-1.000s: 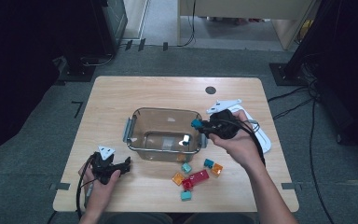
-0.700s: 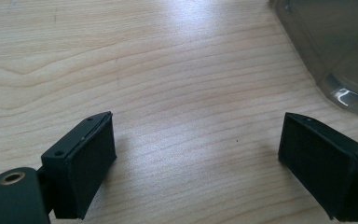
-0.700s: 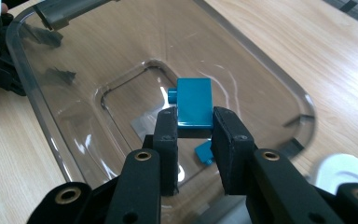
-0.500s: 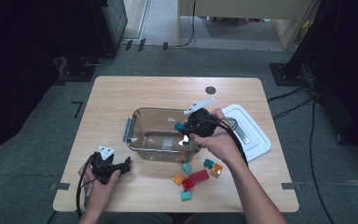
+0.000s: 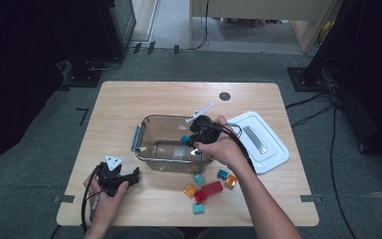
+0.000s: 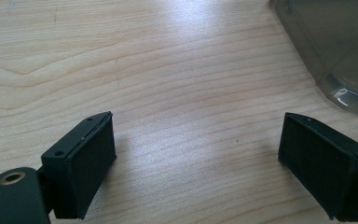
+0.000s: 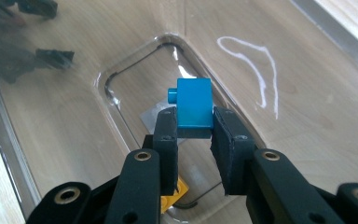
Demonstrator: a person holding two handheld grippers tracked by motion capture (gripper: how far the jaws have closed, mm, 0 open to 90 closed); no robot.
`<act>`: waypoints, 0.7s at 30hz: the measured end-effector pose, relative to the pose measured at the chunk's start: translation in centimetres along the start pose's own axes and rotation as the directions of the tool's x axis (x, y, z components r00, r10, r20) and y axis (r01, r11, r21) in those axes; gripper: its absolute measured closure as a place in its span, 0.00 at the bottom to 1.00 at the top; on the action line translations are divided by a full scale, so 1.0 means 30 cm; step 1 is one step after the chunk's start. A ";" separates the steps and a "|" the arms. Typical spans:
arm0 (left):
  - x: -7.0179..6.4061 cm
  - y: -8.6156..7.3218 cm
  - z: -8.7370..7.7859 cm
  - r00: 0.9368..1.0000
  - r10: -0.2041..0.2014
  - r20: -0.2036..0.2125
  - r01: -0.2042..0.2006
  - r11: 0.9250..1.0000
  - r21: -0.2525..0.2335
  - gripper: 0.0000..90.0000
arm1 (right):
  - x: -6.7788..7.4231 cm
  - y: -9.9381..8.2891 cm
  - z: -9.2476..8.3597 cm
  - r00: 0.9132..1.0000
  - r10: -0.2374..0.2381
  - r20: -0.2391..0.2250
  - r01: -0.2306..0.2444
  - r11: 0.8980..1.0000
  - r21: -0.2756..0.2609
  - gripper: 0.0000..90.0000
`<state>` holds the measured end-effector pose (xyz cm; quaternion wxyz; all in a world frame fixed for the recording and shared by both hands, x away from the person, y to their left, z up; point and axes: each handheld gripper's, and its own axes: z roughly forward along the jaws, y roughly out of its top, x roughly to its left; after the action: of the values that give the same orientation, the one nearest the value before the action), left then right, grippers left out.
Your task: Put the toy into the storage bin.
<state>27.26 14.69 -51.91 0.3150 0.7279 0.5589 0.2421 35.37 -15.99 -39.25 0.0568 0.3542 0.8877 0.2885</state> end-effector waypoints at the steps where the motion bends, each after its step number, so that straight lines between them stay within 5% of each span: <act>1: 0.000 0.000 0.000 1.000 0.000 0.000 0.000 1.000 -0.001 0.12 | 0.000 -0.001 0.000 1.000 -0.001 -0.003 0.001 1.000 0.004 0.81; 5: 0.000 0.000 0.000 1.000 0.000 0.000 0.000 1.000 0.000 0.12 | 0.000 -0.007 -0.003 1.000 -0.005 -0.013 0.005 1.000 0.001 0.78; 11: 0.000 0.000 0.000 1.000 0.000 0.000 0.000 1.000 -0.001 0.12 | 0.001 -0.022 -0.009 0.999 -0.007 -0.040 0.007 1.000 -0.003 0.59; 16: 0.000 0.000 0.000 1.000 0.000 0.000 0.000 1.000 -0.001 0.12 | 0.006 -0.037 -0.048 0.999 -0.029 -0.038 0.025 0.996 -0.090 0.37; 21: 0.000 0.000 0.000 1.000 -0.001 0.000 0.001 1.000 -0.001 0.12 | -0.003 -0.062 -0.090 0.999 -0.023 -0.034 0.018 0.989 -0.146 0.32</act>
<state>27.26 14.68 -51.92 0.3154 0.7276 0.5590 0.2423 33.51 -18.41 -38.05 0.0699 0.3348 0.8688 0.3581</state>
